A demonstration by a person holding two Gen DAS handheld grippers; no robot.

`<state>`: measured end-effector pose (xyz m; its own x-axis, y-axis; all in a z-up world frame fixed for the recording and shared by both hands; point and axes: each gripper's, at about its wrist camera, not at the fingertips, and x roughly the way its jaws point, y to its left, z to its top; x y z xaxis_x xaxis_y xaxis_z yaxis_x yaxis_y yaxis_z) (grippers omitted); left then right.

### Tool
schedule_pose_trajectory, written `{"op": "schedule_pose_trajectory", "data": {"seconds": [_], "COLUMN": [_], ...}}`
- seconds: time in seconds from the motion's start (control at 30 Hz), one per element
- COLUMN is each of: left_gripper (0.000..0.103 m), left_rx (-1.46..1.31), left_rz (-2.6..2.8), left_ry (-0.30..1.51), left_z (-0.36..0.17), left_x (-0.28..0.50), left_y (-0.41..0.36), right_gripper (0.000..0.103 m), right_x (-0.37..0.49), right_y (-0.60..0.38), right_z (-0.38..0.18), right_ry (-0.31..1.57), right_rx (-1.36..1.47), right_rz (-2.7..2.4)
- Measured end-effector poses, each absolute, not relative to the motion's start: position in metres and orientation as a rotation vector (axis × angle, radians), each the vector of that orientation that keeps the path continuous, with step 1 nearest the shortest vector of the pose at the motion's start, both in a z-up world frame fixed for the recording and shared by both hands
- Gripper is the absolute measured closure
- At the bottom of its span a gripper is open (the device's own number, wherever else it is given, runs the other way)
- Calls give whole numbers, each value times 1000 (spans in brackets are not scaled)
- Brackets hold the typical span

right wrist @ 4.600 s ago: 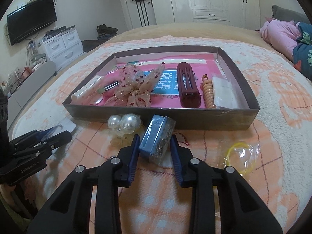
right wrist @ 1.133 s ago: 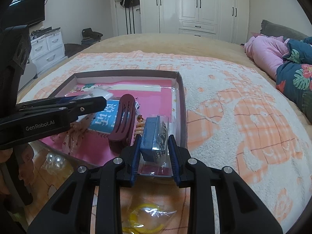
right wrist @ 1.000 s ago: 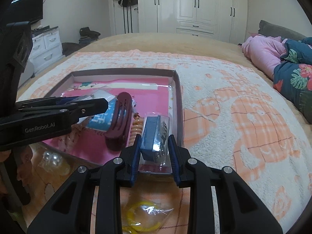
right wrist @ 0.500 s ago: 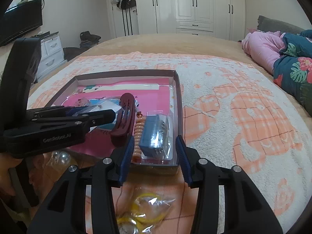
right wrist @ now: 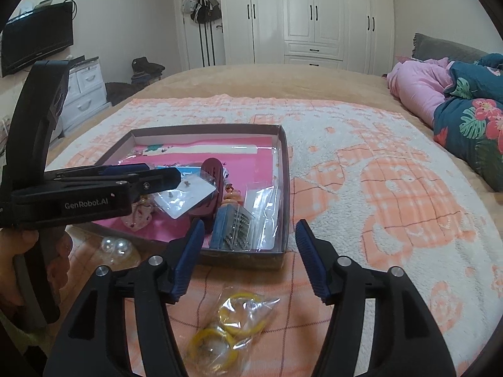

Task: Organize jewelry
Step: 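Carry both items over the tray and release them inside with both grippers, then withdraw both grippers from the tray toward the pearl clips and yellow ties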

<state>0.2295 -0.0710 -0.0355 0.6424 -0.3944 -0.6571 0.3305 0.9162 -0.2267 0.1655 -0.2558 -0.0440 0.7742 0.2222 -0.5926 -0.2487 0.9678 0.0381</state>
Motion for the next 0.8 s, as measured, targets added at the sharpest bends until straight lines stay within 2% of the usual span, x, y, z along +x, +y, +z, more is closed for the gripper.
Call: {"op": "schedule_pose_trajectory", "data": {"seconds": [0.13,0.27,0.4,0.8], "left_gripper": [36,24,13,11], "left_rx": [-99,-113,-125,-125], "left_rz": [-400,-387,-372,-350], "left_ry": [736,686,644,550], "left_z": [-23,-8,3,21], "left_x": [219,205,191,149], "left_y": [-65,-59,-53,-39], "right_gripper": [33,25,21,10], "right_x": [155,142,132,95], "right_y": [-259,-263,-266,-275], "right_z": [-36,-28,-19,6], "right_ry": [610,580,548,413], "right_rx": [-35,-22,-12,19], "right_rz": [251,242,232,253]}}
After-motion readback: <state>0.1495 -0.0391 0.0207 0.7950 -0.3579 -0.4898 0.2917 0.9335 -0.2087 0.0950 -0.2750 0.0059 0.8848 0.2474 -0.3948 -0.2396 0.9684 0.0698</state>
